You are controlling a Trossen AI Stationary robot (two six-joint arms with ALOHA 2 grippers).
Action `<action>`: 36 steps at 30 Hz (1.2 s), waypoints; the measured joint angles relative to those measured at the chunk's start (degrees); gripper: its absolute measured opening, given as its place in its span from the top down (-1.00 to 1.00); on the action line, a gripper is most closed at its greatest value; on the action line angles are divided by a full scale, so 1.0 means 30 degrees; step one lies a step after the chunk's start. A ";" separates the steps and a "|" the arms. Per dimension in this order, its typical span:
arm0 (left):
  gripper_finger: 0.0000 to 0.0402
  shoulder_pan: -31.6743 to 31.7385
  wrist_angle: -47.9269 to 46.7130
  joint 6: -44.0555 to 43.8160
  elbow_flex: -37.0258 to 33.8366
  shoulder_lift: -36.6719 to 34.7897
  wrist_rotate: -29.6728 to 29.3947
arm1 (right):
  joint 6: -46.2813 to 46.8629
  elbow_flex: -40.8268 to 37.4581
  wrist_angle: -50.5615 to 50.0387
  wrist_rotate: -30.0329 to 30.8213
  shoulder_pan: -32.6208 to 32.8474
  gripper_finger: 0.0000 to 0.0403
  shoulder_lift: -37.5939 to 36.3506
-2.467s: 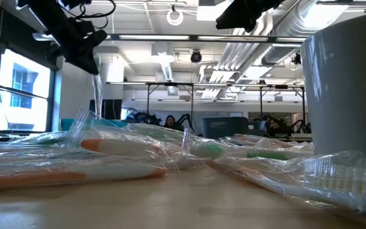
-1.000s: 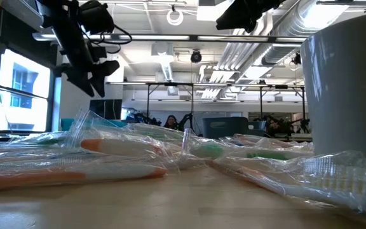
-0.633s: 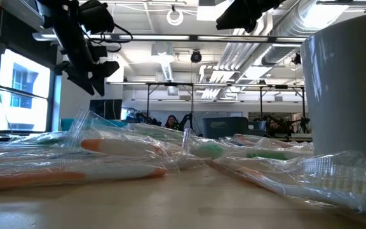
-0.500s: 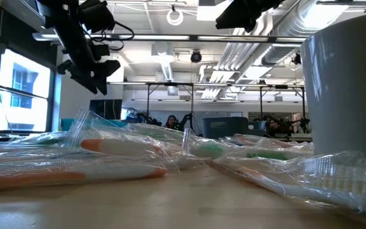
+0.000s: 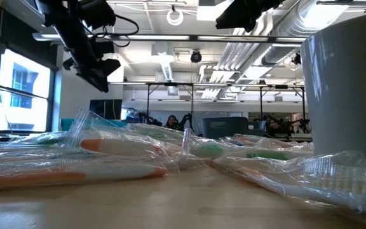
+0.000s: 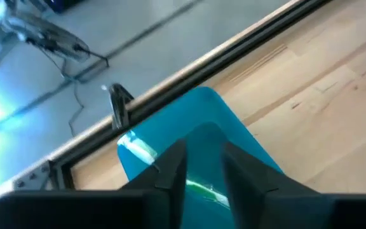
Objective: Pick & Place Toothbrushes
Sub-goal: Put the green toothbrush into the blue bin
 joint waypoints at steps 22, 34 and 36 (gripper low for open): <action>1.00 -0.3471 0.1830 0.1822 -0.1807 -0.3473 -0.1108 | -0.0424 -0.1330 0.0206 -0.0641 -0.1027 0.98 -0.2345; 1.00 -0.3431 0.6325 0.5792 -0.3968 -0.6784 0.4748 | 0.1573 -0.6336 0.4657 -0.0001 -0.0963 0.98 -0.6728; 1.00 -0.3436 0.6572 0.6370 -0.4222 -0.7229 0.5584 | 0.2020 -0.7104 0.5129 -0.0007 -0.0962 0.98 -0.7255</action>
